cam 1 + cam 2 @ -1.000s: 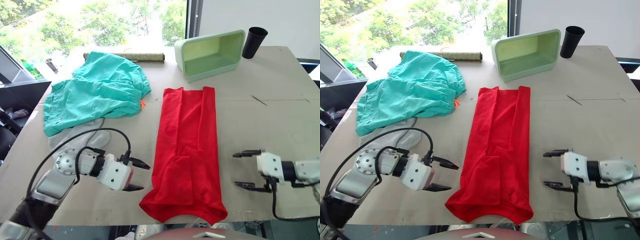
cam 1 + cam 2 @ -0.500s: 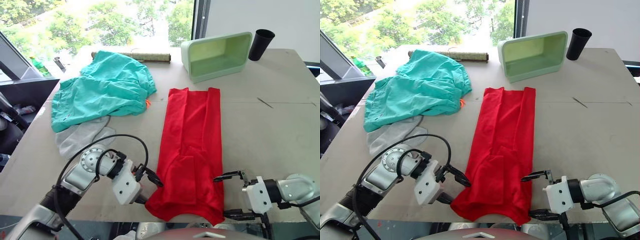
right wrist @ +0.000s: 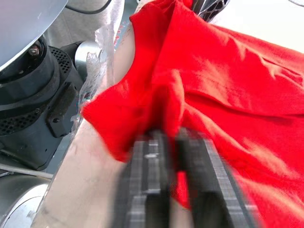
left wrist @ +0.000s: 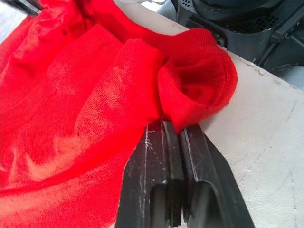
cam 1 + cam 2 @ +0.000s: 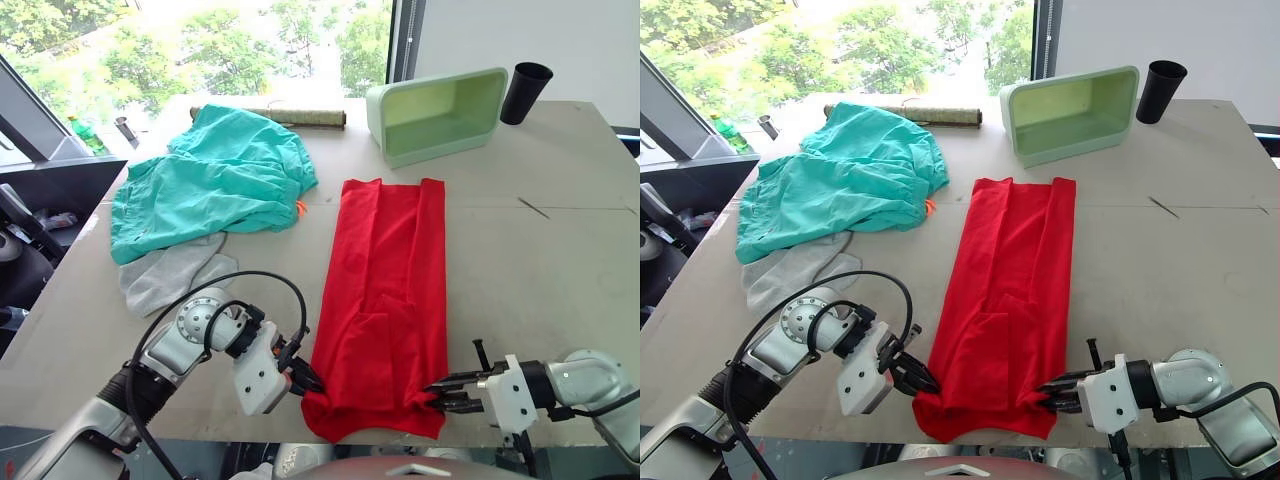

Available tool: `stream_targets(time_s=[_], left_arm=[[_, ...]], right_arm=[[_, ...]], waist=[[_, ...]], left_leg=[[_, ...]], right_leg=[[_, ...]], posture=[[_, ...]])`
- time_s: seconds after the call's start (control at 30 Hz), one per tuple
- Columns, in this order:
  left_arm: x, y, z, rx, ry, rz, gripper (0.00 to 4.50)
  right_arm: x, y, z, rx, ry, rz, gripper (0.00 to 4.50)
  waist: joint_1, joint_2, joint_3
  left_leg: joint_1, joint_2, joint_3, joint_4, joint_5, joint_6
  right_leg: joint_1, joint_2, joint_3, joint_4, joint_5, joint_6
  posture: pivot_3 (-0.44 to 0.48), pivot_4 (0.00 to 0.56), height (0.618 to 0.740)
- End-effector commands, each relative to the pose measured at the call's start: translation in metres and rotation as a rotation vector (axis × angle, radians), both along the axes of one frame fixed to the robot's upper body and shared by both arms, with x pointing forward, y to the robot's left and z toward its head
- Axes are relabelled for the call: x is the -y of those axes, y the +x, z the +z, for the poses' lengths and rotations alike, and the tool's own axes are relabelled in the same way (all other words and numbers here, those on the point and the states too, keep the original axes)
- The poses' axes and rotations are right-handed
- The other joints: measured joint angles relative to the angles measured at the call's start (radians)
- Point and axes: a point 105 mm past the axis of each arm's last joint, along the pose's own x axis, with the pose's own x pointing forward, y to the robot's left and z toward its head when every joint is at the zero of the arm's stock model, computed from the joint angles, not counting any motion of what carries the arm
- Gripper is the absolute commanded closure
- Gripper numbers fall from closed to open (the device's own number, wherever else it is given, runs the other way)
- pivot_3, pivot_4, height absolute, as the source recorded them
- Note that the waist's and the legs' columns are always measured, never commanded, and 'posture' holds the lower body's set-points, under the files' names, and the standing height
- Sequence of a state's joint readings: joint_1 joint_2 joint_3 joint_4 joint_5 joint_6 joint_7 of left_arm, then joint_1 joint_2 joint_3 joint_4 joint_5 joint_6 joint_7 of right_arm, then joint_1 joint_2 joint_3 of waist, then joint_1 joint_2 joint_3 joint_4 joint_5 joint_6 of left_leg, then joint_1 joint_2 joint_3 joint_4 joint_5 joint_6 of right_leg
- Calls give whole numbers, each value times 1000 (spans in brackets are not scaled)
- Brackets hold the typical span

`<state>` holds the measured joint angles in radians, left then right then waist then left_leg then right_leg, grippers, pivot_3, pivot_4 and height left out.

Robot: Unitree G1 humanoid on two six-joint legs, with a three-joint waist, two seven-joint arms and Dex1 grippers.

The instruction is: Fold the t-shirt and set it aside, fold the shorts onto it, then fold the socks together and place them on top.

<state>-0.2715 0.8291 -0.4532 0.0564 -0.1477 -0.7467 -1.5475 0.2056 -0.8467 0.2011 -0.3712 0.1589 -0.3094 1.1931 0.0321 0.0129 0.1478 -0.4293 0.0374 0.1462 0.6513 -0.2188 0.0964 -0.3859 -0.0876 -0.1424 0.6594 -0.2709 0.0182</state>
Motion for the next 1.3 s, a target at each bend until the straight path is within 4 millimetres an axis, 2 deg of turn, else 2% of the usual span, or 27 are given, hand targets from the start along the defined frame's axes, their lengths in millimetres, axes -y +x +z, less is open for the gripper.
stream_targets(time_s=[0.03,0.13,0.27,0.4,0.53,0.6,0.63,0.73,0.87,1.03,1.17,1.3], left_arm=[[-6,-6,-13,-67,61,15,4500],[-7,-8,0,-190,25,110,4500],[-11,-23,26,-442,8,219,4500],[-13,-40,43,-608,32,250,4500],[-13,-52,61,-756,48,277,4500],[-10,-42,70,-793,0,334,4500],[-8,-30,75,-815,-46,386,4500],[-8,20,91,-880,-207,564,4500],[-15,83,112,-937,-413,756,4500],[-22,153,133,-946,-653,975,4500],[-25,189,131,-891,-732,1131,4500],[-22,206,129,-866,-761,1198,4500]], right_arm=[[-4,-4,5,2,20,18,4435],[1,-9,7,-66,32,-7,4435],[4,-18,18,-196,71,-67,4435],[4,-32,24,-318,72,-73,4435],[1,-46,39,-529,120,-112,4435],[2,-32,53,-572,194,-179,4435],[5,-15,60,-589,244,-247,4435],[21,37,78,-670,326,-453,4435],[34,98,103,-727,493,-606,4435],[47,170,105,-698,551,-823,4435],[42,212,106,-684,549,-935,4435],[30,243,109,-671,552,-1002,4435]], waist=[[1,0,0],[0,0,0],[-11,-4,2],[-17,-5,2],[-16,-5,3],[-17,-6,3],[-17,-6,3],[-16,-8,5],[-16,-16,10],[-18,-20,11],[-22,-20,11],[-33,-20,11]], left_leg=[[0,0,0,0,0,0],[0,0,0,0,0,0],[-1,1,-1,0,1,2],[-1,1,-2,0,-2,1],[-1,1,-3,-1,-3,0],[-1,1,-3,-1,-3,0],[-1,1,-4,-1,-3,0],[0,0,-5,0,-3,0],[-1,-1,-6,1,-3,0],[-4,-2,-4,1,3,0],[-5,-2,-1,-1,3,0],[-3,-2,0,1,3,0]], right_leg=[[0,0,0,0,0,0],[0,0,0,0,0,0],[-1,0,-1,0,0,1],[0,0,-1,0,-1,0],[0,0,-1,-1,-1,-1],[0,0,-1,-1,-1,-1],[0,0,-1,-1,-1,-1],[2,0,-1,-2,-1,-1],[2,0,-2,-2,-1,-2],[2,2,-3,-1,3,-1],[0,1,-2,0,3,0],[-1,1,-1,3,3,0]], posture=[[0,150,740],[0,150,740],[0,150,740],[0,150,740],[0,150,740],[0,150,740],[0,150,740],[0,150,740],[0,150,740],[0,150,740],[0,150,740],[0,150,740]])
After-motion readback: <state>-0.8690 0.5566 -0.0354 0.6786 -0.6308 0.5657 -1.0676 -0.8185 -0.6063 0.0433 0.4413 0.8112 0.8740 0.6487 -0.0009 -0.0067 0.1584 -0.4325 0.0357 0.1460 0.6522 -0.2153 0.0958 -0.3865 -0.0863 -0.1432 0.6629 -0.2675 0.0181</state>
